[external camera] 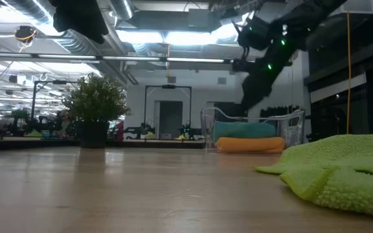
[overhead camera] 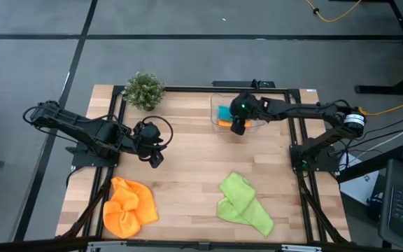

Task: Fold microfiber towels
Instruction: Stack the blue microfiber cloth on top of the yellow microfiber cloth in the bin

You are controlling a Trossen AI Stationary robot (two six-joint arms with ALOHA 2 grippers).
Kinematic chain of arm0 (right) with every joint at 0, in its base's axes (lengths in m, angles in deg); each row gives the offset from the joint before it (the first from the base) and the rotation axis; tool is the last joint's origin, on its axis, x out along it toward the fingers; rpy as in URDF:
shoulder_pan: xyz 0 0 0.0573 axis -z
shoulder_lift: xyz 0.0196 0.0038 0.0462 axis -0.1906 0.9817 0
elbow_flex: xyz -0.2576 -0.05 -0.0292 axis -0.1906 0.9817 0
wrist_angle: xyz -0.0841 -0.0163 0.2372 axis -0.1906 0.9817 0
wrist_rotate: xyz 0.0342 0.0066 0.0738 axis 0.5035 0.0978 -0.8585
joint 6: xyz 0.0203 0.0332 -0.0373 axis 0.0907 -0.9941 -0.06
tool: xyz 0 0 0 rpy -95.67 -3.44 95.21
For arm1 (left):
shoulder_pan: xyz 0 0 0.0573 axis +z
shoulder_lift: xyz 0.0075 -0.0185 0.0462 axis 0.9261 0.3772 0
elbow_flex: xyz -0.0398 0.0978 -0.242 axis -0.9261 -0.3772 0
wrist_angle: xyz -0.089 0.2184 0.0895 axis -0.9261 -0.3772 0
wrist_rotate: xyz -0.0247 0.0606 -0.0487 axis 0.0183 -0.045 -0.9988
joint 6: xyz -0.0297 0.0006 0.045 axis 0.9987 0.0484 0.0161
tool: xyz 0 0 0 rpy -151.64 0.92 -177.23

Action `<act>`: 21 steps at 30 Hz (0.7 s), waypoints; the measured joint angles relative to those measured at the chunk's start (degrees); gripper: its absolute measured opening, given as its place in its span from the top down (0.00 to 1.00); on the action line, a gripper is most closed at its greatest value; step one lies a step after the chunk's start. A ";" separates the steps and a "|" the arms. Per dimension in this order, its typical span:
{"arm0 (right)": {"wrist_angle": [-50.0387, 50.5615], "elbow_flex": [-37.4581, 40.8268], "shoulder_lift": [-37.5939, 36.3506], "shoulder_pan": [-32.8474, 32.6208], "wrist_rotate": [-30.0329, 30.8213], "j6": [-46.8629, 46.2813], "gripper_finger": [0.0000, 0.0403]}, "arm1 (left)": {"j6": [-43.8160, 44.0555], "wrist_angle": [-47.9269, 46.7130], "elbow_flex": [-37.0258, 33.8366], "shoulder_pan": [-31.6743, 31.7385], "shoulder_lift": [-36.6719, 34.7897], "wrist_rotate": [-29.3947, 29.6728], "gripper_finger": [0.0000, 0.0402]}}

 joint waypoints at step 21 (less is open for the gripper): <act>10.23 -8.25 3.95 2.71 -0.43 -41.15 0.50 | -0.02 0.02 0.00 0.00 0.01 0.03 0.66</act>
